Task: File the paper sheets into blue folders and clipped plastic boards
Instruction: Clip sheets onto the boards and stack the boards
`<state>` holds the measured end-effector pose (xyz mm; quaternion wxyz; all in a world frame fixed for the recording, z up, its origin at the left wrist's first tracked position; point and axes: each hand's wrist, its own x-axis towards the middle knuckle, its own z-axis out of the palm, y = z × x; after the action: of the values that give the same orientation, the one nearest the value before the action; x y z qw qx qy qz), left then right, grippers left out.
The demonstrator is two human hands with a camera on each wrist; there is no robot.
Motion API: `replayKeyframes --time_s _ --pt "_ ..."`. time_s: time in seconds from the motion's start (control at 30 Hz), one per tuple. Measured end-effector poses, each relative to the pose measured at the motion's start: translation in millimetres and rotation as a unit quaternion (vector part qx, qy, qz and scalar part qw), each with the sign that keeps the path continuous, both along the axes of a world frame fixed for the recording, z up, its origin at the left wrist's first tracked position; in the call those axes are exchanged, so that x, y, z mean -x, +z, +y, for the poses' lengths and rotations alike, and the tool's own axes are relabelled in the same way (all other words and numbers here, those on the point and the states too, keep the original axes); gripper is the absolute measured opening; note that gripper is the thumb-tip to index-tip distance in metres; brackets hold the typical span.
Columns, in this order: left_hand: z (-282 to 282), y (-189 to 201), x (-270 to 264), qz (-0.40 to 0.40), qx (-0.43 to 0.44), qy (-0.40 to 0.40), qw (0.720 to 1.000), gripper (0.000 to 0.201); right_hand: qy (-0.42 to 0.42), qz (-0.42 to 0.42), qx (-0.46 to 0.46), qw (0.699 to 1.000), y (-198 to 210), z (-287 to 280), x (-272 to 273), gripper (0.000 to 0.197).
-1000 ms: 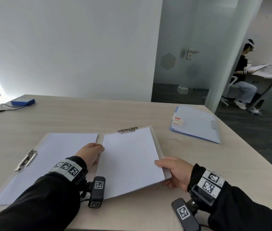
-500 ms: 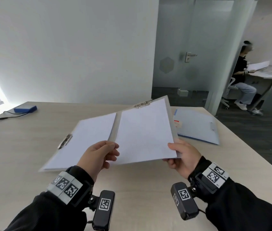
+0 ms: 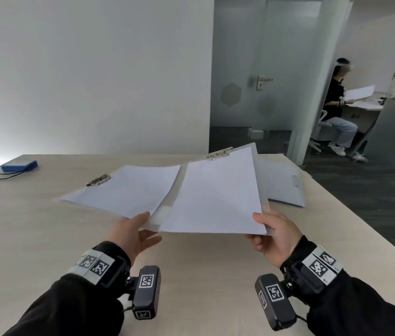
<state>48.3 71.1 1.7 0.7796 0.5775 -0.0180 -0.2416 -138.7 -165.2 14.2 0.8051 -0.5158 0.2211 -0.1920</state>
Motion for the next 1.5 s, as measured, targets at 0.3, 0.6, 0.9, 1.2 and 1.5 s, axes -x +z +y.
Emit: replayKeyframes --time_s 0.3,0.6,0.9,1.2,1.5 --pt "-30.7 14.0 26.6 -0.159 0.012 -0.211 0.964 0.073 -0.015 0.024 -0.009 1.0 -1.7 -5.0 13.6 0.017" --pt "-77.3 -11.5 37.3 -0.06 -0.003 -0.187 0.98 0.043 -0.044 0.027 0.016 0.999 -8.6 -26.1 32.0 0.027" --pt "-139.0 -29.7 33.5 -0.041 -0.005 -0.18 0.983 0.033 -0.149 0.042 0.01 0.988 -26.2 -62.9 47.3 0.027" --pt "-224.9 -32.3 6.7 -0.201 -0.087 -0.179 0.959 0.052 -0.231 0.046 0.132 0.963 -42.2 -129.0 38.9 0.027" --pt "-324.3 -49.3 -39.9 -0.285 -0.171 -0.167 0.928 0.062 -0.237 0.137 0.286 0.918 -56.3 -215.1 1.6 0.035"
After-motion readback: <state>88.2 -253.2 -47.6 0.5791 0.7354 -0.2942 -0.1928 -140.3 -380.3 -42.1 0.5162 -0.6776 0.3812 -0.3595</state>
